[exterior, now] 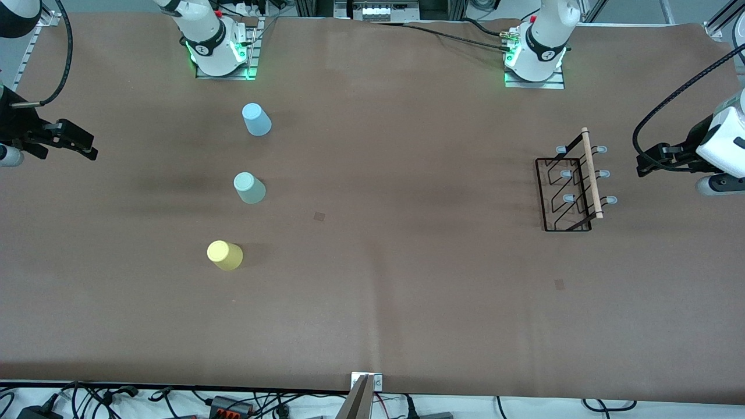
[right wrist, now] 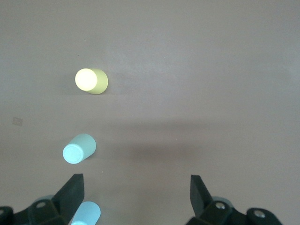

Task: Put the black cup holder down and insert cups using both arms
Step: 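Reach the left gripper to the rack dowel while the right gripper approaches the teal cup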

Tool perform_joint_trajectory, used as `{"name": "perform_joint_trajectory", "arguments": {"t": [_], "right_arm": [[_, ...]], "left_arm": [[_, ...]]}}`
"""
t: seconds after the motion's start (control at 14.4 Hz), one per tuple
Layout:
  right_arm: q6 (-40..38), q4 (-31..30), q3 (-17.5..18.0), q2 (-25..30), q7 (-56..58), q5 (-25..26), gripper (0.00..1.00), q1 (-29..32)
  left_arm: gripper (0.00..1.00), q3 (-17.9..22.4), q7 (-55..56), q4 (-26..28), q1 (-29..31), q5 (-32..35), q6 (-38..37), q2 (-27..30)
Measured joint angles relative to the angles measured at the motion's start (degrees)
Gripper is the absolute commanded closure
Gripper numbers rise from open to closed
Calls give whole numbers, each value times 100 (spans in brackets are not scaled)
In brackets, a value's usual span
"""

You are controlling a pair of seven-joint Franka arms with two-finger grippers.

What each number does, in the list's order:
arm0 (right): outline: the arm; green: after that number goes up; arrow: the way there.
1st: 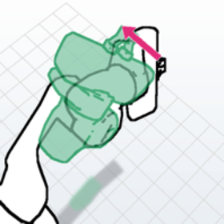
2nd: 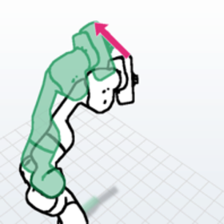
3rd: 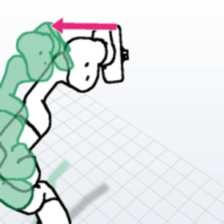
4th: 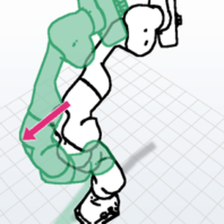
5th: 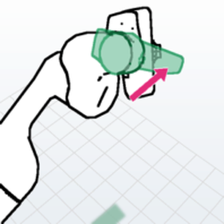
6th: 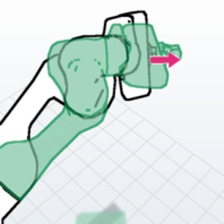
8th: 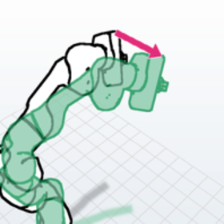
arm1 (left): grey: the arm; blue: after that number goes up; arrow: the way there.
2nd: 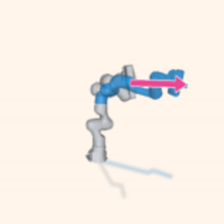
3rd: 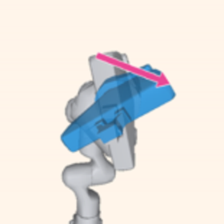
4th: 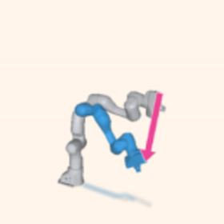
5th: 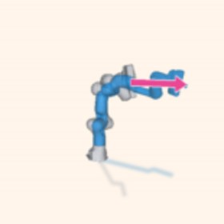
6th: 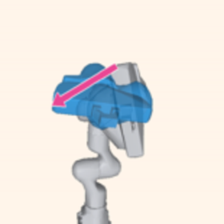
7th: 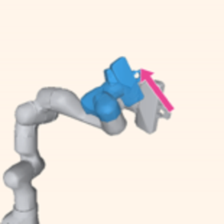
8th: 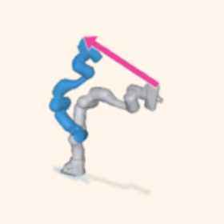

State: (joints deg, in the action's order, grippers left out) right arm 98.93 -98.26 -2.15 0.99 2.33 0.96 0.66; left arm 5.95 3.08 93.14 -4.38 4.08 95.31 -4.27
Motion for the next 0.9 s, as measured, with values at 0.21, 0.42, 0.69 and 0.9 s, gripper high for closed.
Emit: {"name": "perform_joint_trajectory", "arguments": {"t": [0.21, 0.42, 0.69, 0.9], "right_arm": [[-2, -45, 1, -20, 0, 0, 0, 0], [3, -71, 15, -146, 0, 0, 0, -20], [69, -43, 34, -596, -1, 0, 0, -213], [94, 124, 47, -1018, -14, -1, 0, -416]], "left_arm": [[0, 0, 0, 14, 0, 0, 16, -15], [0, 0, 0, 247, 9, 0, 491, -100], [0, 1, -143, 1064, 97, 0, 1196, -171], [0, 4, -301, 1856, 206, 0, 1984, -185]]}}
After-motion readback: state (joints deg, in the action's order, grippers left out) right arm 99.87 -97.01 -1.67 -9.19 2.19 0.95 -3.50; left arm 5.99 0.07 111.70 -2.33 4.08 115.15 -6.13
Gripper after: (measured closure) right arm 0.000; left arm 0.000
